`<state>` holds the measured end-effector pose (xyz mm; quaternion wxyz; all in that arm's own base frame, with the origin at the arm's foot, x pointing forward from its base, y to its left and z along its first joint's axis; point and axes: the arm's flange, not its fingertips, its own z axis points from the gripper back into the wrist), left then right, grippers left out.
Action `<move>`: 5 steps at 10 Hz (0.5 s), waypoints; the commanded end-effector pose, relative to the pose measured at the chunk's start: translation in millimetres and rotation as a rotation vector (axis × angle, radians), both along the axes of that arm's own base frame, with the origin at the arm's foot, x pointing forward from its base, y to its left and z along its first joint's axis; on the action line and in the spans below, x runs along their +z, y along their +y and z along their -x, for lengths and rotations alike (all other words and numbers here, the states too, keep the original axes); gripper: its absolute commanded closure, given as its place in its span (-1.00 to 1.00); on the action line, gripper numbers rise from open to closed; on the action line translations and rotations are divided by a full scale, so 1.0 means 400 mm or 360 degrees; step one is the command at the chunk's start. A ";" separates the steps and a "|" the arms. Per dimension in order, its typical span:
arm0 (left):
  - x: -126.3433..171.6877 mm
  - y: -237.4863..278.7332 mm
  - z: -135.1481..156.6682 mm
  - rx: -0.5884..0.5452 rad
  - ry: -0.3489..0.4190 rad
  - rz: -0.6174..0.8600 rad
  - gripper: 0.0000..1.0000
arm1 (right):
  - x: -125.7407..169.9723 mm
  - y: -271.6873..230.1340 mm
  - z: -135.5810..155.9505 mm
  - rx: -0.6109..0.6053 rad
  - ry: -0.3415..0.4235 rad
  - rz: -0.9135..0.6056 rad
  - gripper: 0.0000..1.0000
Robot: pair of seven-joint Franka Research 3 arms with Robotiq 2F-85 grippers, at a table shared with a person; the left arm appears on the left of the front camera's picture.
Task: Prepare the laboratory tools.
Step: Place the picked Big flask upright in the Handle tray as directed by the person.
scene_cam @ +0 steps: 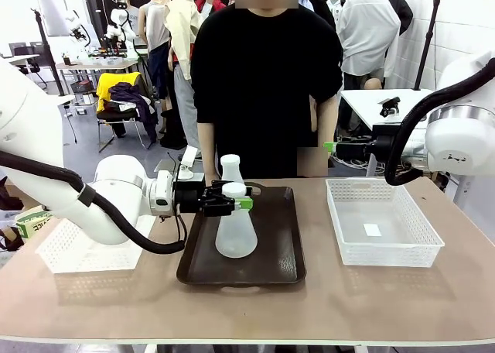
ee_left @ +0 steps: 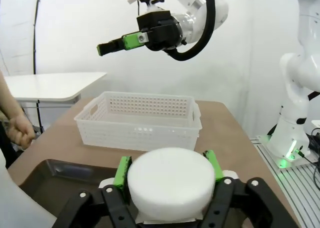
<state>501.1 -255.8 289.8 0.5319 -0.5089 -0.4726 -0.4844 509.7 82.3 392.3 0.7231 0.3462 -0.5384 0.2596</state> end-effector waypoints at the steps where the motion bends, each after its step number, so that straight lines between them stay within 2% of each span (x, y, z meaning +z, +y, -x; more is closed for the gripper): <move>1: 0.009 0.005 -0.006 -0.0062 0.0061 -0.0027 -1.00 | 0.000 0.001 0.003 -0.0013 0.0007 0.0011 -1.00; 5: 0.016 0.012 0.011 -0.0060 0.0088 -0.0149 -1.00 | 0.000 0.001 0.003 -0.0013 0.0007 0.0011 -1.00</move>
